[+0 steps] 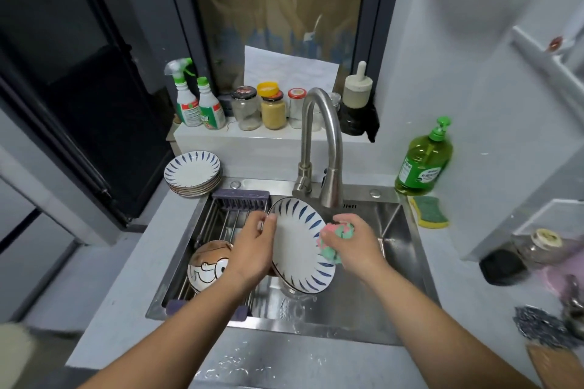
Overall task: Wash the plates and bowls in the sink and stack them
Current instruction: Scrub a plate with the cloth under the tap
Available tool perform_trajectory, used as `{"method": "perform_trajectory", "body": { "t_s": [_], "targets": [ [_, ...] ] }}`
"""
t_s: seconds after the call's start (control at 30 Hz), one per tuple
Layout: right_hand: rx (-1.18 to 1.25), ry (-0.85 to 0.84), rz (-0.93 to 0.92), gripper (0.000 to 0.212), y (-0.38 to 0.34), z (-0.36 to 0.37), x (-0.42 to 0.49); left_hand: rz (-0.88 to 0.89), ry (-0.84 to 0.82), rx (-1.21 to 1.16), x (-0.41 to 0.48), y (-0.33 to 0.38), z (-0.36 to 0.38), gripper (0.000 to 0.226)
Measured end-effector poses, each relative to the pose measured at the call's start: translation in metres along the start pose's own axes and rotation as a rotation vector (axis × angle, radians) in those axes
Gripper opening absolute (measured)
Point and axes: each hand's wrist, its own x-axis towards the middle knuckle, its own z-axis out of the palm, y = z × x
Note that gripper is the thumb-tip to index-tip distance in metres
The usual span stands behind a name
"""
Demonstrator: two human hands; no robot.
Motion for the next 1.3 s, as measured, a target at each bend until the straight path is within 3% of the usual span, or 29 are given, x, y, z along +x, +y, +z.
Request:
{"method": "perform_trajectory", "body": {
  "t_s": [0.07, 0.17, 0.33, 0.47, 0.57, 0.67, 0.73, 0.8, 0.9, 1.1, 1.3],
  "targets": [
    [-0.243, -0.046, -0.224, 0.054, -0.002, 0.007, -0.003, -0.061, -0.010, -0.142, -0.002, 0.001, -0.002, 0.025],
    [-0.501, -0.282, -0.417, 0.075, 0.003, 0.015, -0.011, -0.104, 0.014, -0.306, -0.002, -0.002, -0.007, 0.028],
    [-0.800, -0.422, -0.590, 0.073, 0.004, 0.007, -0.022, -0.092, 0.075, -0.481, 0.002, -0.008, -0.019, 0.025],
    [-0.783, -0.589, -0.651, 0.064, -0.017, 0.036, -0.038, -0.029, 0.015, -0.475, 0.000, -0.008, -0.018, 0.032],
    [-0.959, -0.509, -0.737, 0.071, -0.040, 0.048, -0.021, -0.001, -0.014, -0.514, -0.001, -0.009, -0.016, 0.035],
    [-1.141, -0.326, -0.632, 0.084, -0.044, 0.035, -0.010, -0.023, 0.054, -0.547, 0.003, -0.014, -0.025, 0.035],
    [-1.119, -0.275, -0.582, 0.087, -0.037, 0.036, -0.022, 0.002, 0.035, -0.498, 0.004, -0.018, -0.032, 0.033],
    [-0.994, -0.394, -0.557, 0.091, -0.038, 0.051, -0.036, 0.033, -0.010, -0.454, 0.001, -0.017, -0.033, 0.033],
    [-0.834, -0.545, -0.665, 0.083, -0.046, 0.070, -0.044, 0.062, -0.053, -0.478, -0.005, -0.010, -0.035, 0.035],
    [-0.888, -0.769, -0.865, 0.060, -0.045, 0.044, -0.058, 0.073, 0.031, -0.543, 0.011, -0.004, -0.059, 0.033],
    [-1.209, -0.451, -0.876, 0.067, -0.080, 0.032, -0.016, 0.129, -0.042, -0.450, 0.007, 0.000, -0.050, 0.037]
  ]
}}
